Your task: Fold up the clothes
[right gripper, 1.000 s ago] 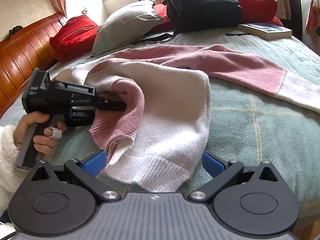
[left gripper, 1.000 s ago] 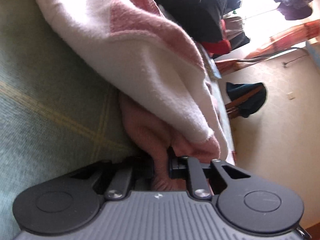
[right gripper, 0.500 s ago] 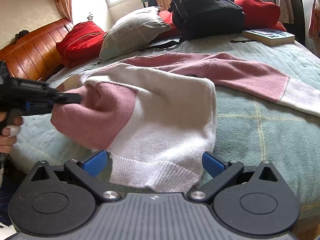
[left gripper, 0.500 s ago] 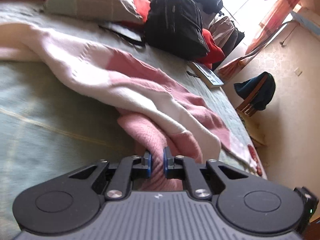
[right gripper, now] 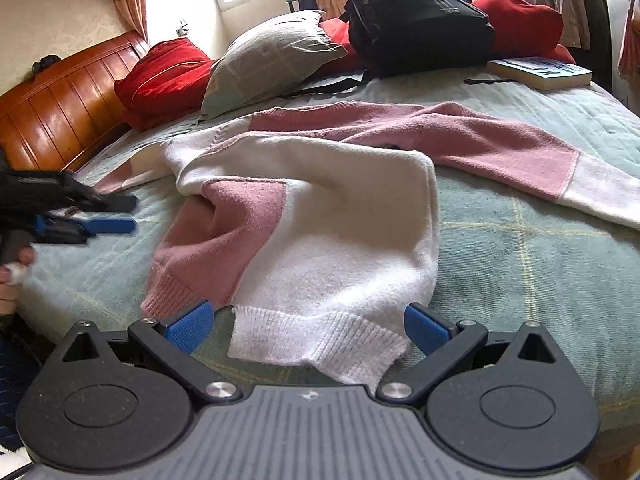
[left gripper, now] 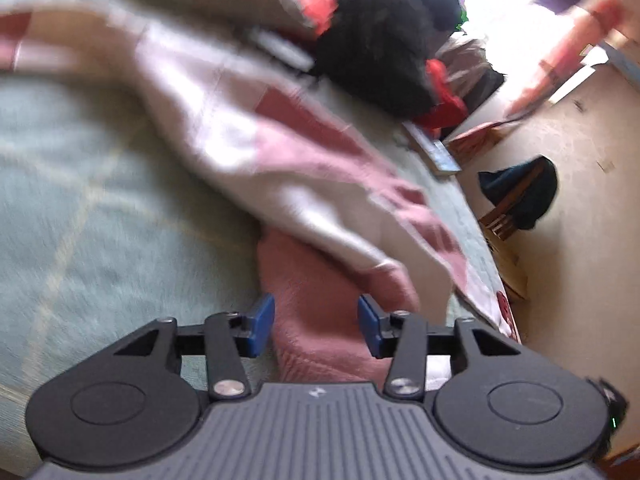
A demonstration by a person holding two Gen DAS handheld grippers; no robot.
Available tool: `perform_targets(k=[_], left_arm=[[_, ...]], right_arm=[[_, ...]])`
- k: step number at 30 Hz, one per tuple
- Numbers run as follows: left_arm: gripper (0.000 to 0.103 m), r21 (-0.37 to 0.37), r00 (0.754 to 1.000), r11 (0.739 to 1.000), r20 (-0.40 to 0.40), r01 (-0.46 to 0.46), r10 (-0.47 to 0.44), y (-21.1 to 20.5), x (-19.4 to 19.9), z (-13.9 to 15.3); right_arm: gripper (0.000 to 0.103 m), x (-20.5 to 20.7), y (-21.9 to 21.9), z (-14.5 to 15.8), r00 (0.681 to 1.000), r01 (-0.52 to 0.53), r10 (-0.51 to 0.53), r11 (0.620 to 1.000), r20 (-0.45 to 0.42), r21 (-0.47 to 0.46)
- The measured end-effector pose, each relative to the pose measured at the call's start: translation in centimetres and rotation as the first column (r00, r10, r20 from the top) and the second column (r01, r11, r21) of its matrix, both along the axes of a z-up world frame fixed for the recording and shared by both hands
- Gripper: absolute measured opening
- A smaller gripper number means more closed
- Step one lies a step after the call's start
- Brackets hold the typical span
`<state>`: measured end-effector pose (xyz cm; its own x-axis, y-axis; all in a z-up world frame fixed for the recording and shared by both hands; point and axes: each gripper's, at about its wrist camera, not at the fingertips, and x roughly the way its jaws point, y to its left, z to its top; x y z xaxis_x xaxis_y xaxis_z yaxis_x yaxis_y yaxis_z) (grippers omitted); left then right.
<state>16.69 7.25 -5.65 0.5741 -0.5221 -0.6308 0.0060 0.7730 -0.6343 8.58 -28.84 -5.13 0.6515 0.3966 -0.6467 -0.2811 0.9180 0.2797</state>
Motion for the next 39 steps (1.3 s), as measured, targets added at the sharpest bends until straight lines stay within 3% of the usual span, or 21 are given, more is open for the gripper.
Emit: perform_targets(k=[3, 9, 11, 14, 17, 20, 26, 28, 31, 39], left_arm=[[0.044, -0.045, 0.998, 0.999, -0.060, -0.026, 0.024, 0.4, 1.3, -3.0], [0.044, -0.230, 0.998, 0.972, -0.062, -0.042, 0.028, 0.8, 3.5, -5.5], [0.045, -0.267, 0.998, 0.963, -0.058, -0.029, 0.014, 0.2, 4.6, -6.0], [0.043, -0.265, 0.999, 0.964, -0.046, -0.014, 0.002, -0.9, 5.6, -6.6], [0.037, -0.240, 0.999, 0.970, -0.030, -0.021, 0.014, -1.0, 5.0, -6.8], [0.014, -0.203, 0.999, 0.979, -0.024, -0.034, 0.029, -0.7, 4.5, -7.6], [0.009, -0.050, 0.999, 0.998, -0.017, -0.042, 0.041, -2.6, 4.5, -5.0], [0.007, 0.038, 0.998, 0.999, 0.051, -0.032, 0.030, -3.5, 3.3, -2.7], [0.007, 0.059, 0.994, 0.998, 0.108, -0.036, 0.029, -3.1, 1.2, 0.0], [0.007, 0.127, 0.984, 0.987, 0.161, -0.101, 0.080, -0.1, -3.6, 3.9]], right_arm=[[0.103, 0.0, -0.6, -0.1, 1.000, 0.021, -0.021, 1.000, -0.006, 0.001], [0.103, 0.6, -0.9, -0.6, 0.999, 0.035, -0.035, 0.999, -0.031, -0.003], [0.103, 0.9, -0.7, -0.8, 0.999, 0.032, -0.032, 0.999, -0.036, -0.001], [0.103, 1.2, -0.2, -0.9, 0.999, 0.019, -0.020, 1.000, -0.040, -0.006], [0.103, 1.1, 0.1, -0.8, 0.999, 0.006, -0.006, 1.000, -0.038, -0.002], [0.103, 1.1, 0.2, -0.5, 0.999, -0.006, 0.006, 1.000, -0.031, 0.004], [0.103, 1.2, 0.7, -0.2, 0.999, -0.020, 0.021, 1.000, -0.028, 0.012], [0.103, 1.0, 1.1, -0.1, 0.999, -0.039, 0.039, 0.999, -0.026, 0.019], [0.103, 0.7, 1.9, 0.1, 0.997, -0.077, 0.077, 0.997, -0.019, 0.017], [0.103, 0.4, 3.3, 0.2, 0.992, -0.127, 0.127, 0.992, -0.020, 0.009]])
